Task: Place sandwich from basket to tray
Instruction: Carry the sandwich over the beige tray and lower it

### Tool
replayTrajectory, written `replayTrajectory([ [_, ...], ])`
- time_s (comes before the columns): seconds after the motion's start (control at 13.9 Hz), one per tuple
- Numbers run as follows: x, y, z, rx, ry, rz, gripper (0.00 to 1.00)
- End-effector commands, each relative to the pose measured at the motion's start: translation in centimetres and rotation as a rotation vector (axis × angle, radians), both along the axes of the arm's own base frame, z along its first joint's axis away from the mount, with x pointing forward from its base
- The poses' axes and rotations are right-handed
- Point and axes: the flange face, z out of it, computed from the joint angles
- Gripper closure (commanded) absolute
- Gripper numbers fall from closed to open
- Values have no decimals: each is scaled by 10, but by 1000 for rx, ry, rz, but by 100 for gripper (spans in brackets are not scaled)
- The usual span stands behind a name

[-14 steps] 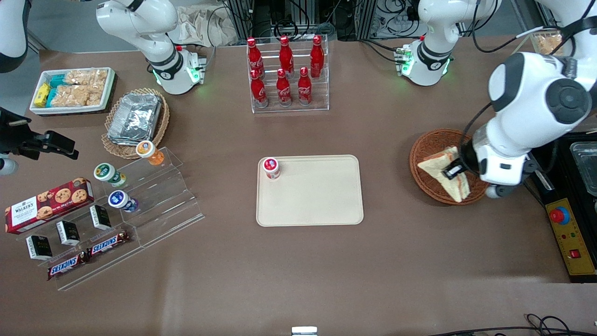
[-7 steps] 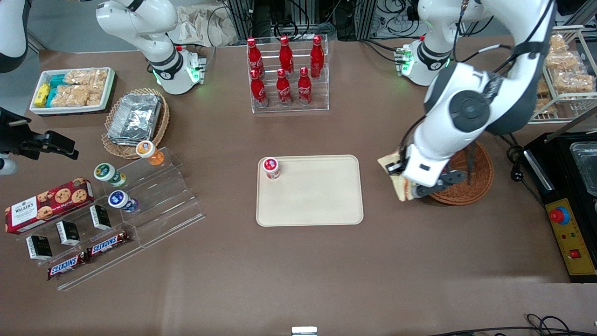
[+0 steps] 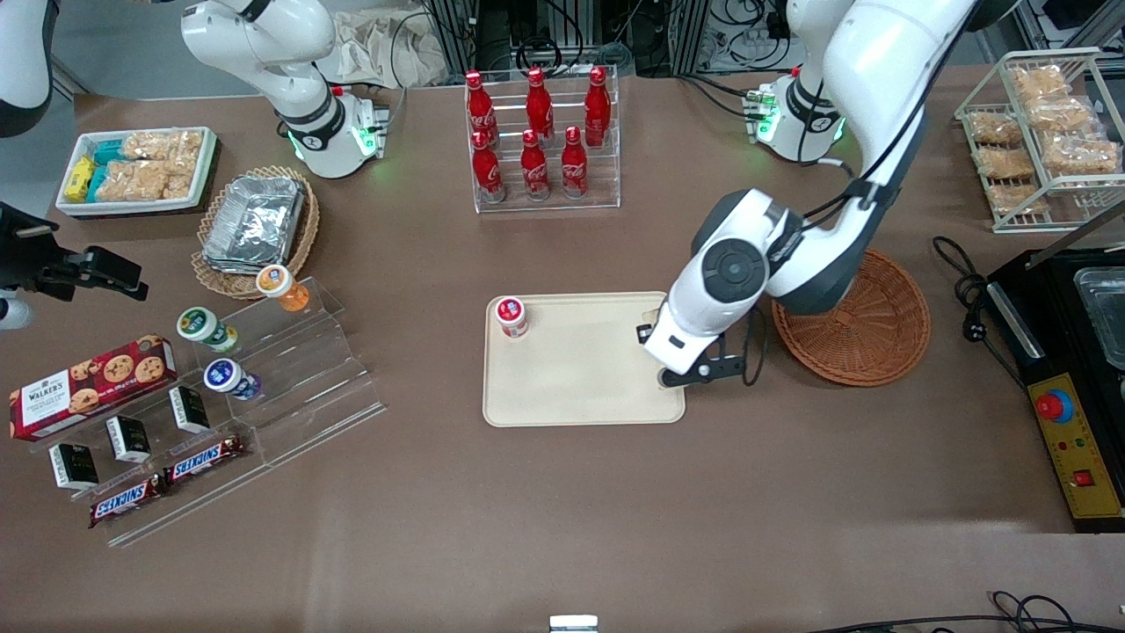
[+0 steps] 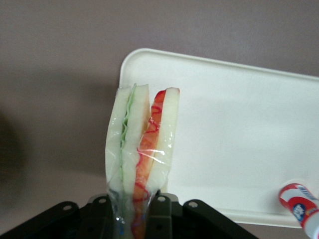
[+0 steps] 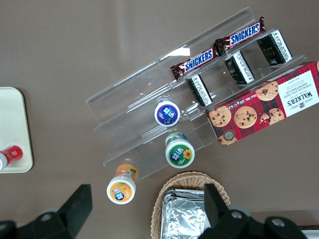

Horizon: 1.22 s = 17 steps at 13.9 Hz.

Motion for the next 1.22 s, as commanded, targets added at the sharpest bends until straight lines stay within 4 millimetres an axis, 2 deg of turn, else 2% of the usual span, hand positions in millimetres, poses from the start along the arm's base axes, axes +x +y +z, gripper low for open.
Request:
replayTrajectory([
  [0.0, 7, -10, -23, 1, 3, -13, 74],
  [0.22, 2, -11, -61, 50, 16, -63, 74],
  [0.43, 3, -17, -83, 28, -1, -76, 73],
  [0.5, 3, -18, -84, 37, -10, -89, 59],
  [0.65, 3, -18, -85, 42, -12, -93, 0],
  [0.72, 5, -19, -82, 38, -17, -84, 0],
  [0.86, 23, -19, -52, 27, -48, -61, 0],
  [0.93, 25, -15, -40, 55, -36, -65, 0],
  [1.15, 40, -4, 21, 101, -46, -47, 0],
])
